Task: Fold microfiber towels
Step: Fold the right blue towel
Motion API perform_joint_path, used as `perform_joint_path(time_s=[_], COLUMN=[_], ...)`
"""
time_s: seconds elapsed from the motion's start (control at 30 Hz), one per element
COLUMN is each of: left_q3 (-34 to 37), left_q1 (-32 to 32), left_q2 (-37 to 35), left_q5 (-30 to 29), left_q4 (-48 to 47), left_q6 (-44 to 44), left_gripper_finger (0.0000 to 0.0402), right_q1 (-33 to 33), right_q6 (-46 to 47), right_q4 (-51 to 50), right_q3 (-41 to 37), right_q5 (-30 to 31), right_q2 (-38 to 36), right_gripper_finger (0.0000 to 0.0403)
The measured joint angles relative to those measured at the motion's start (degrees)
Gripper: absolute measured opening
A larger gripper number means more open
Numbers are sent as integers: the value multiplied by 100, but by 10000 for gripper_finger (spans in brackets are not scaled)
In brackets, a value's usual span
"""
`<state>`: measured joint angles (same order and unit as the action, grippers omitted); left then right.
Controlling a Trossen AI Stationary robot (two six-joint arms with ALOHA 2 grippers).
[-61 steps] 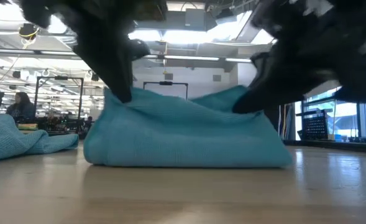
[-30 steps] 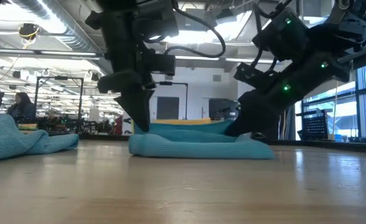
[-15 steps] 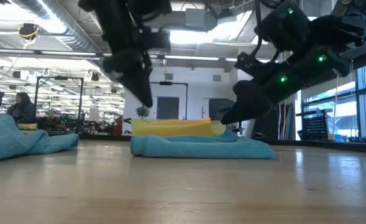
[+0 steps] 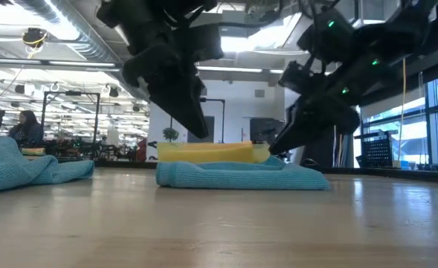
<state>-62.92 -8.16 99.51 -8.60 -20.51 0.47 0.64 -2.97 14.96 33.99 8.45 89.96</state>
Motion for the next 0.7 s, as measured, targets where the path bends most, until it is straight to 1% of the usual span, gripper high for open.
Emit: perform_joint_path(time_s=[0.07,0.2,0.33,0.53,0.57,0.7], left_q3=[0,0,0,-2,-2,-2], left_q1=[-77,-196,-258,-277,-278,-278], left_q2=[157,389,680,896,898,889], left_q5=[137,202,379,386,392,630], left_q4=[292,531,625,668,620,626], left_q6=[0,-17,-144,-229,-232,-300], left_gripper_finger=[84,80,78,78,78,78], right_q1=[-183,-411,-566,-716,-743,-876], right_q6=[-214,-514,-616,-637,-567,-151], right_q4=[-6,119,112,184,222,204], right_q3=[6,12,12,12,12,17], right_q5=[-219,-354,-372,-330,-194,771], right_q2=[58,91,178,607,673,751], right_gripper_finger=[78,80,82,83,83,83])
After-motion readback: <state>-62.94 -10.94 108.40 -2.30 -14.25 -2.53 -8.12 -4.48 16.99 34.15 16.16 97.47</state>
